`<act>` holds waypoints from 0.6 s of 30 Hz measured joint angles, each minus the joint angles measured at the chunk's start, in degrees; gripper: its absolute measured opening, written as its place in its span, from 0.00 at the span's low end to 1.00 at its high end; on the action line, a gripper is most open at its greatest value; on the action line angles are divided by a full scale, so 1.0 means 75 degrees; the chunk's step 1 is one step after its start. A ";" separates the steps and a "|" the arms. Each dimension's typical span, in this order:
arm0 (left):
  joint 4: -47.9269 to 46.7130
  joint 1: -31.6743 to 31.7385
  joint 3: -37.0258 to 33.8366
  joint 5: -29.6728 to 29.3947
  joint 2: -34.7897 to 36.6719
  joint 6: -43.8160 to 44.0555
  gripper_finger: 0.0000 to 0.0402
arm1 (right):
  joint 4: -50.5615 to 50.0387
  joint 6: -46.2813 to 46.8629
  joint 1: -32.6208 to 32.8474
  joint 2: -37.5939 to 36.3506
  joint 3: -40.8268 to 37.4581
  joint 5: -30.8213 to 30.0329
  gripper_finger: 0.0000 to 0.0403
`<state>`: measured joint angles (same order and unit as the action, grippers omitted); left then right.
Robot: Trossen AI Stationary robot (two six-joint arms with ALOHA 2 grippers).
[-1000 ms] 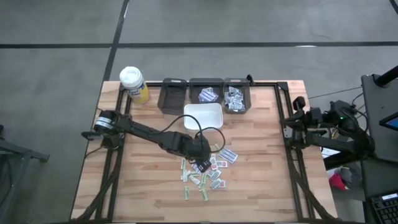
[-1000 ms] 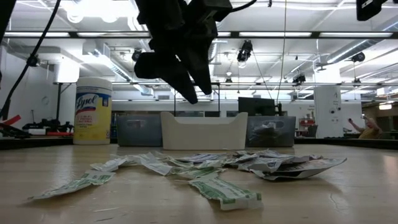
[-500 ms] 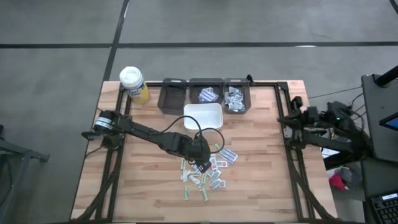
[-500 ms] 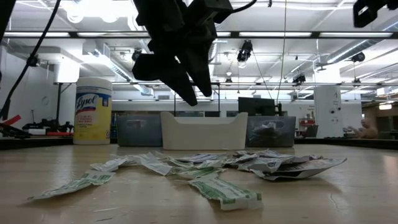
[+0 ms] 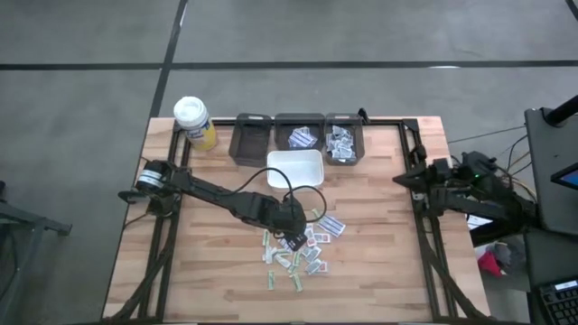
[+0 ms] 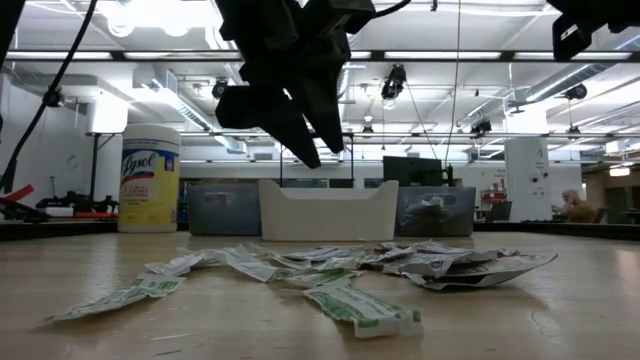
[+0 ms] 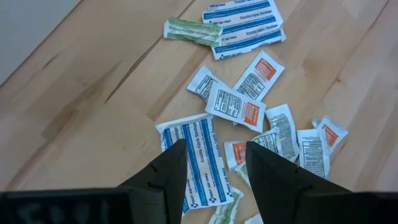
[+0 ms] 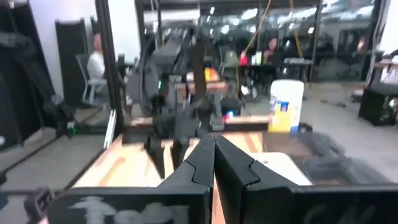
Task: Pick & Place First Aid Supplies
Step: Put the blue bandage pack into the middle black bin
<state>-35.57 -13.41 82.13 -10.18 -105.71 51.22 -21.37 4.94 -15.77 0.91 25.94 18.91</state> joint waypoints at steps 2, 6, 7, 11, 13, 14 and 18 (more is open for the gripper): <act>0.0000 0.0002 0.0000 -0.0009 0.0000 -0.0021 0.39 | 0.0027 0.0028 0.0000 -0.0052 -0.0130 0.0027 0.02; 0.0006 0.0006 -0.0026 -0.0072 0.0000 -0.0056 0.39 | 0.0699 0.0456 0.0005 -0.0114 -0.0796 0.0012 0.02; 0.0006 0.0003 -0.0048 -0.0075 0.0000 -0.0053 0.39 | 0.0956 0.0661 0.0009 -0.0105 -0.1044 0.0031 0.02; -0.0014 -0.0029 -0.0128 -0.0038 0.0000 0.0170 0.39 | 0.2562 0.1916 0.0017 -0.0059 -0.1646 0.0070 0.02; 0.0009 -0.0050 -0.0126 0.0006 0.0000 0.0184 0.39 | 0.2763 0.1950 0.0020 -0.0072 -0.1692 0.0126 0.02; 0.0009 -0.0052 -0.0125 0.0015 0.0000 0.0186 0.39 | 0.2745 0.1950 0.0017 -0.0067 -0.1698 0.0109 0.02; 0.0013 -0.0047 -0.0125 0.0027 0.0000 0.0189 0.39 | 0.2782 0.1972 0.0018 -0.0024 -0.1742 0.0066 0.02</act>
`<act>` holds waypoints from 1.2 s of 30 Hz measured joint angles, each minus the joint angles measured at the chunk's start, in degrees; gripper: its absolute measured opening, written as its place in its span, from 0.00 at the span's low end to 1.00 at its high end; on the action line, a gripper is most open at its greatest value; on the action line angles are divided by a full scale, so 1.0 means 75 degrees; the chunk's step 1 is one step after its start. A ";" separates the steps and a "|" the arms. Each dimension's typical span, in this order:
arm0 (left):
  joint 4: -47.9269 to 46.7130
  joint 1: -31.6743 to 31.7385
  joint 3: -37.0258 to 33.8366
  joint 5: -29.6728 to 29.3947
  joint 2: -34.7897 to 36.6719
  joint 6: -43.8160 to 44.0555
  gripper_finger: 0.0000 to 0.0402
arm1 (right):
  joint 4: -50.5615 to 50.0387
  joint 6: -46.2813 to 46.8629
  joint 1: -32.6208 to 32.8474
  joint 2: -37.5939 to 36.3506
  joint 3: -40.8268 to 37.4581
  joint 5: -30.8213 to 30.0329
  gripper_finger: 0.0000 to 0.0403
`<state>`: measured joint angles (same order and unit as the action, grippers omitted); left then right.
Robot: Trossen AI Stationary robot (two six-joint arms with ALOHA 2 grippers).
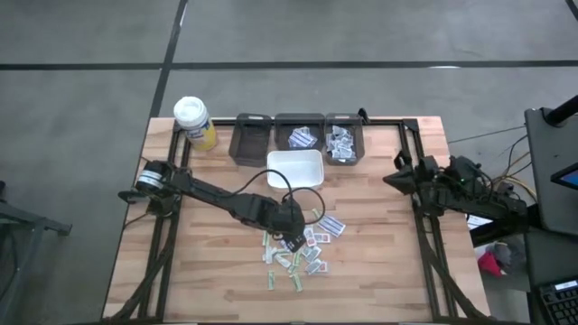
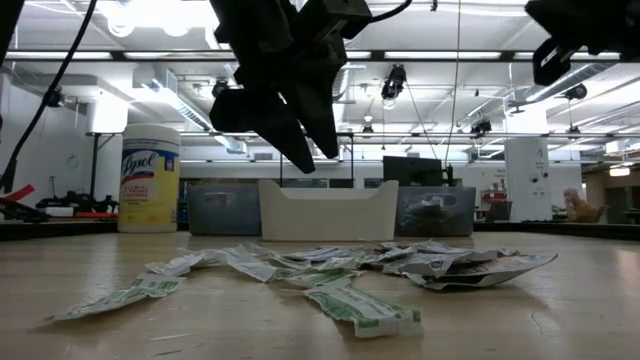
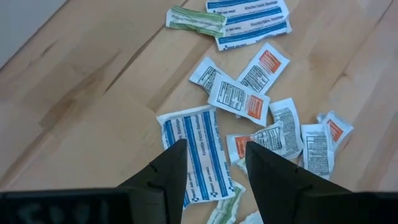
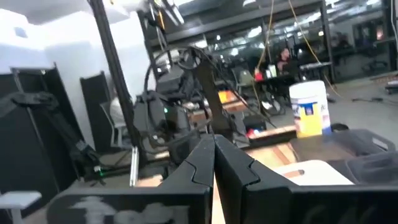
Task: Pick & Place First Aid Supplies
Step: Put the blue bandage pack into the middle black bin
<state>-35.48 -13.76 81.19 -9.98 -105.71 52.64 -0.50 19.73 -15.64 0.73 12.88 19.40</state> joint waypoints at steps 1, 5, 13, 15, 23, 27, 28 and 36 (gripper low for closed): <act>0.0009 0.0000 -0.0001 0.0002 0.0000 -0.0004 0.39 | 0.0037 0.0066 0.0000 -0.0004 -0.0090 -0.0041 0.02; 0.0018 0.0003 -0.0001 -0.0008 0.0000 -0.0064 0.39 | 0.0187 0.0550 0.0000 0.0015 -0.0767 -0.0209 0.02; 0.0134 0.0006 0.0000 -0.0023 0.0000 -0.0221 0.39 | 0.0719 0.0485 0.0000 0.0010 -0.1476 -0.0202 0.02; 0.0136 0.0009 0.0000 -0.0023 0.0000 -0.0221 0.39 | 0.0709 0.0348 0.0000 0.0018 -0.1544 -0.0202 0.02; 0.0186 0.0029 -0.0003 -0.0026 -0.0029 -0.0440 0.39 | 0.0639 -0.0295 0.0000 0.0021 -0.1564 -0.0200 0.02; 0.0336 0.0079 -0.0108 -0.0028 -0.0156 -0.0443 0.39 | 0.0445 -0.0443 0.0000 0.0022 -0.1564 -0.0200 0.02; 0.0325 0.0090 -0.0134 -0.0026 -0.0221 -0.0446 0.39 | 0.0353 -0.0461 0.0000 0.0042 -0.1564 -0.0202 0.02; 0.0242 0.0203 -0.0131 -0.0087 -0.0660 -0.0276 0.39 | 0.0270 -0.0250 -0.0003 0.0214 -0.1564 -0.0202 0.02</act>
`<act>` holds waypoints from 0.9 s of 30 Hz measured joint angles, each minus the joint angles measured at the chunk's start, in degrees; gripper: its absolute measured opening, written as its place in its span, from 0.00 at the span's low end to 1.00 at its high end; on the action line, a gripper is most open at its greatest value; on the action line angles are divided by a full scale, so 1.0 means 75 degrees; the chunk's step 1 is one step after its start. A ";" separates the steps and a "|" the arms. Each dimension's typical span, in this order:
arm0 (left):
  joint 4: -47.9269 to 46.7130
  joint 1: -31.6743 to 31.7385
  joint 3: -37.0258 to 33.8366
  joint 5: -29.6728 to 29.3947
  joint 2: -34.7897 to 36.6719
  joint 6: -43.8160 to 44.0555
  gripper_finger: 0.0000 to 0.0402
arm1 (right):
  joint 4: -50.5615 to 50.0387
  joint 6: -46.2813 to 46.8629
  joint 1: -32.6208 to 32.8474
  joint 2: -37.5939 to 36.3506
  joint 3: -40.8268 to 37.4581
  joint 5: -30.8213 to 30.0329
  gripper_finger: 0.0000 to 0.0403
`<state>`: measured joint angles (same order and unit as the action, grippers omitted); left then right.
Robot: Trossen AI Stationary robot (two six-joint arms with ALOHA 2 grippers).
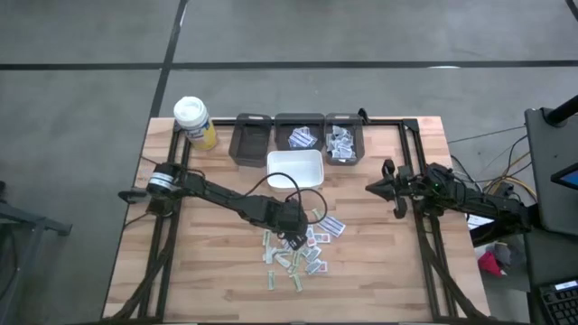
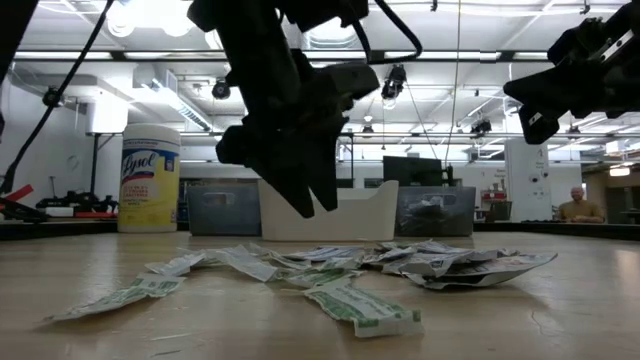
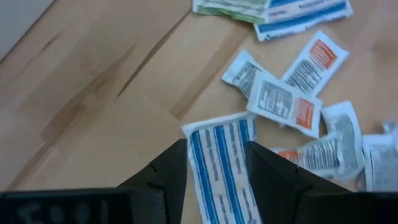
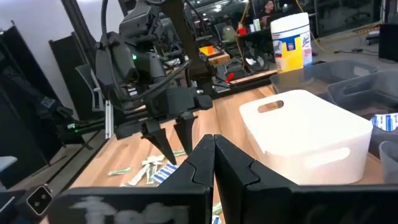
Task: Pick & Place First Aid Supplies
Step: Put the blue bandage pack into the middle black bin
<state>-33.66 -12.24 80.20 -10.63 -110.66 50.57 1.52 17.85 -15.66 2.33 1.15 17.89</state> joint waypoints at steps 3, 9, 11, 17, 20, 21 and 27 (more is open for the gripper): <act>-0.0024 0.0033 0.0000 -0.0005 -0.0025 0.0234 0.39 | -0.0006 0.0023 0.0003 0.0025 0.0000 0.0000 0.02; -0.0031 0.0063 -0.0114 0.0010 -0.0025 0.0735 0.39 | -0.0003 0.0020 0.0000 0.0026 0.0000 0.0000 0.02; 0.0024 0.0069 -0.0114 0.0013 -0.0073 0.1024 0.39 | 0.0000 0.0022 0.0000 0.0023 0.0000 0.0000 0.02; 0.0002 0.0069 -0.0125 0.0096 -0.0170 0.1526 0.40 | 0.0003 0.0020 0.0000 0.0026 0.0000 0.0000 0.02; 0.0073 0.0071 -0.0125 0.0126 -0.0239 0.1564 0.41 | 0.0008 0.0020 -0.0002 0.0026 0.0000 0.0000 0.02; 0.0062 0.0071 -0.0125 0.0147 -0.0256 0.1600 0.41 | 0.0009 0.0020 -0.0003 0.0026 0.0000 0.0000 0.02; 0.0207 0.0108 -0.0125 0.0227 -0.0509 0.1732 0.41 | 0.0017 0.0020 -0.0003 0.0025 0.0000 0.0000 0.02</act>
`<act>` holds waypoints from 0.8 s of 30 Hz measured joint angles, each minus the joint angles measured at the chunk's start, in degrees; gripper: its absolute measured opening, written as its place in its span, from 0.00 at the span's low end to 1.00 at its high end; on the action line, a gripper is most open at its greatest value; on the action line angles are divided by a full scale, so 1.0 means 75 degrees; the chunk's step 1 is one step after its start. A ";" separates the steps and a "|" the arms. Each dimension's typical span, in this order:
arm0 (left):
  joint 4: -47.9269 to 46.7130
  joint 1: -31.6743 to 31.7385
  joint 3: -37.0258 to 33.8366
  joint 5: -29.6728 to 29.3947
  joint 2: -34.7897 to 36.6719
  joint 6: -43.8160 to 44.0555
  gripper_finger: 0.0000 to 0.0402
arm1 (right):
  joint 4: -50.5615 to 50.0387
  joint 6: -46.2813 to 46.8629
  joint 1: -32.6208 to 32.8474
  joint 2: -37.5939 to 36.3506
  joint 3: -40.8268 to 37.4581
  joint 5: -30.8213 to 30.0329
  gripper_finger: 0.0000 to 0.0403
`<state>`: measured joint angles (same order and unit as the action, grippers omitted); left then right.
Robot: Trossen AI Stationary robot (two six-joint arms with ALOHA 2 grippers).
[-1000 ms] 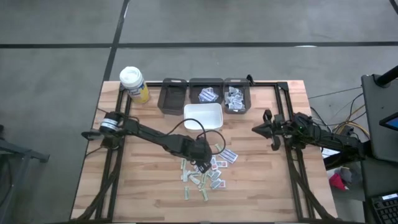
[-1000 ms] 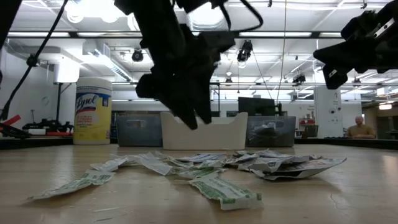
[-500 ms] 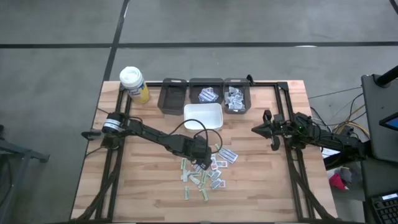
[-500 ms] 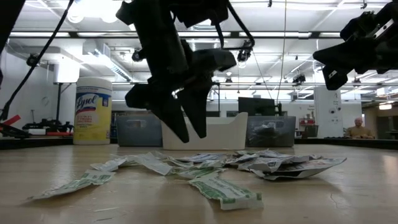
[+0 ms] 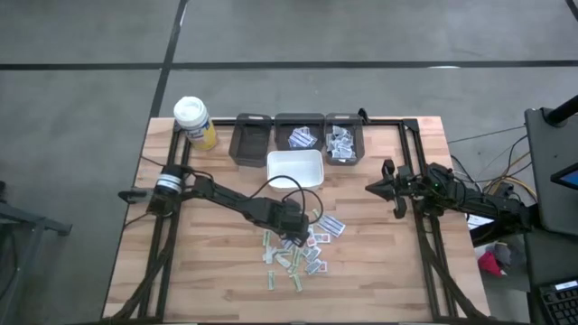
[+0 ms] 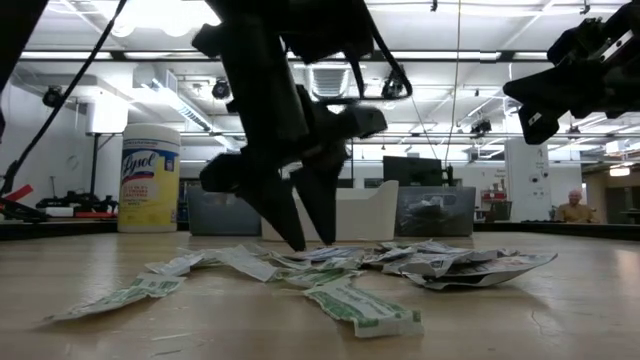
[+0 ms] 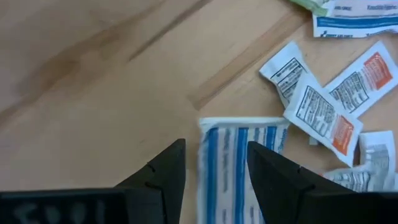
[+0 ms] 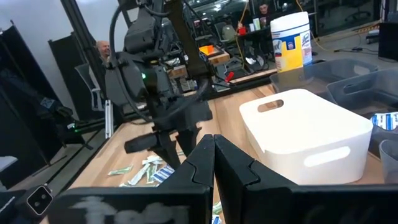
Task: Pick & Place First Aid Supplies
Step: Put the blue bandage pack into the middle black bin
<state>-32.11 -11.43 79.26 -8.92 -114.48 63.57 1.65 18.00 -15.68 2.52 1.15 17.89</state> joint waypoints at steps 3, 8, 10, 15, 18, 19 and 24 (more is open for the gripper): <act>0.0036 0.0028 0.0008 0.0199 -0.0149 0.0015 0.41 | 0.0017 0.0000 0.0001 -0.0002 0.0000 0.0001 0.02; -0.0054 0.0030 0.0035 0.0288 -0.0637 0.0187 0.40 | 0.0052 0.0000 0.0000 -0.0002 0.0000 0.0006 0.02; -0.0148 0.0030 0.0035 0.0311 -0.0865 0.0447 0.36 | 0.0052 0.0000 0.0000 0.0001 0.0000 0.0006 0.02; -0.0306 0.0030 0.0029 0.0274 -0.1143 0.0746 0.20 | 0.0052 0.0000 0.0000 -0.0002 0.0000 0.0004 0.02; -0.0316 0.0024 0.0026 0.0165 -0.1159 0.0746 0.09 | 0.0052 0.0000 0.0000 -0.0002 0.0000 0.0003 0.02; -0.0310 0.0018 0.0021 0.0129 -0.1159 0.0735 0.06 | 0.0052 0.0000 0.0000 0.0000 0.0000 0.0003 0.02; -0.0387 0.0024 0.0157 0.0111 -0.1157 0.0472 0.01 | 0.0050 -0.0040 0.0000 -0.0002 0.0000 -0.0003 0.02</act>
<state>-35.01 -11.25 80.44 -8.09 -123.16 67.11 2.02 17.70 -15.68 2.50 1.15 17.87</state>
